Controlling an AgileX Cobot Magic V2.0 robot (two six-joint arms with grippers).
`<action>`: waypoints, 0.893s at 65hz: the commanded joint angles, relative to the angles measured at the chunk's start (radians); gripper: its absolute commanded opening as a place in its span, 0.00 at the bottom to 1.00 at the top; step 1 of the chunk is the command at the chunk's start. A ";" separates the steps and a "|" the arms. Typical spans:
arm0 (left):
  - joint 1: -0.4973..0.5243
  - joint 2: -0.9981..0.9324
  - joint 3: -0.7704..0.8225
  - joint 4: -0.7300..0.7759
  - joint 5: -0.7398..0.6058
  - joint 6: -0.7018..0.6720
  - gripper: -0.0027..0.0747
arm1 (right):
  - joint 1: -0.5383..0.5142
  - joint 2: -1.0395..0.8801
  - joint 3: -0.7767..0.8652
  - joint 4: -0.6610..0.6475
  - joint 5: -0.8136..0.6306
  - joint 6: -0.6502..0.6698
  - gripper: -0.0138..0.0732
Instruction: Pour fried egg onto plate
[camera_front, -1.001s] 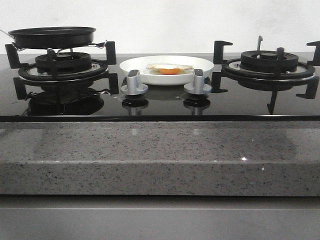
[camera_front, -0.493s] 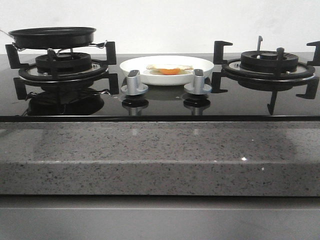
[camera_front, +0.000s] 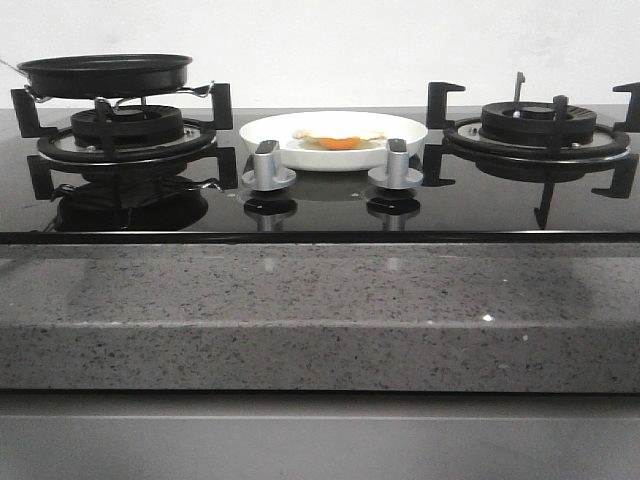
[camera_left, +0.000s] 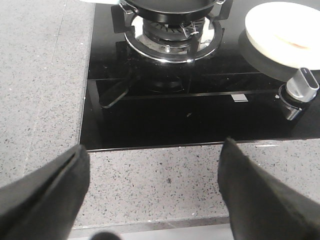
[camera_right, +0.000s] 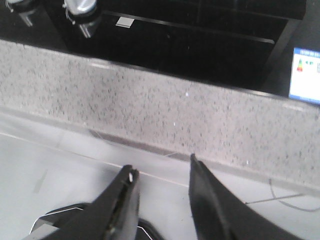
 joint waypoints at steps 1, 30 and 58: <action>-0.008 0.004 -0.023 -0.003 -0.076 -0.009 0.71 | 0.000 -0.016 -0.003 -0.013 -0.049 -0.009 0.49; -0.008 0.004 -0.023 -0.003 -0.076 -0.009 0.12 | 0.000 -0.023 0.023 -0.013 -0.057 -0.009 0.09; -0.008 0.004 -0.023 -0.003 -0.076 -0.009 0.01 | 0.000 -0.023 0.023 -0.013 -0.034 -0.009 0.08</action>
